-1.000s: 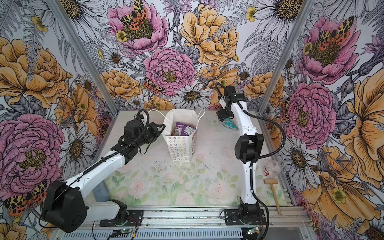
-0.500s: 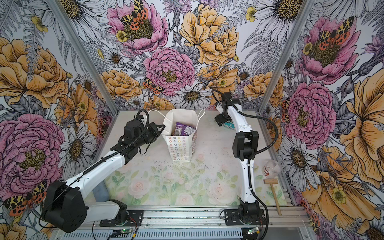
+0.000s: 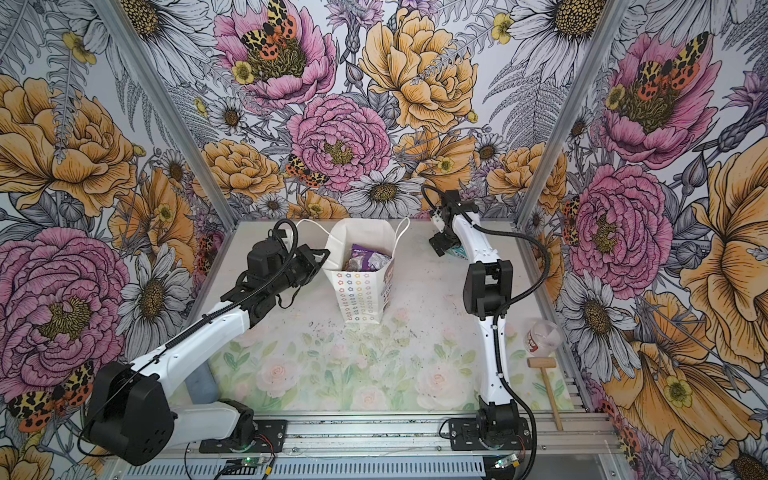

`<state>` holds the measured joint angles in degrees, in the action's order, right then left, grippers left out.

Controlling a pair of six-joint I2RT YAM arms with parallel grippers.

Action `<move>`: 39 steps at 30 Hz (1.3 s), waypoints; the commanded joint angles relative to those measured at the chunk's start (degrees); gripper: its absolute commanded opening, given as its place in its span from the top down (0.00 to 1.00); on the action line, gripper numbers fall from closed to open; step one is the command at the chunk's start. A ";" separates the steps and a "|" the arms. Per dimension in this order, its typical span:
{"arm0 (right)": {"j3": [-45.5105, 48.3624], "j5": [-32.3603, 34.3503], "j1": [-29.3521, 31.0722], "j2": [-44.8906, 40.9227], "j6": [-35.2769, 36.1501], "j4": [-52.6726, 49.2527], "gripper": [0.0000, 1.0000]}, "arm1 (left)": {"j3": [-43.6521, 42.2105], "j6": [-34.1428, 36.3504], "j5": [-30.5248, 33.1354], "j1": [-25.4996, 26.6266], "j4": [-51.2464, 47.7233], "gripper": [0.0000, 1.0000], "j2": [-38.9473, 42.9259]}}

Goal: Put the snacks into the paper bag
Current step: 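Lower the right gripper onto the teal packet and close it, then lift the teal packet with the right gripper off the table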

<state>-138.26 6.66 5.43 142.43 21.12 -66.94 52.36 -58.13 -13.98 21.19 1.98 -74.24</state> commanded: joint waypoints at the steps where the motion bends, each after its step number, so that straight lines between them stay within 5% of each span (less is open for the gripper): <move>1: -0.41 2.25 0.35 1.61 0.56 1.21 0.06 | 0.82 1.19 1.61 -0.58 -0.65 1.00 1.20; 12: -0.52 3.65 0.36 2.85 -0.27 2.60 0.11 | 0.38 1.15 1.69 -0.80 -0.55 1.00 1.46; 39: 2.40 5.09 0.48 1.32 -3.20 3.05 0.61 | 0.22 1.00 1.98 -0.45 -0.41 1.00 1.55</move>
<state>-137.01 11.99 5.43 144.99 18.92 -63.40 52.36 -58.13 -13.76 21.08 1.72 -74.04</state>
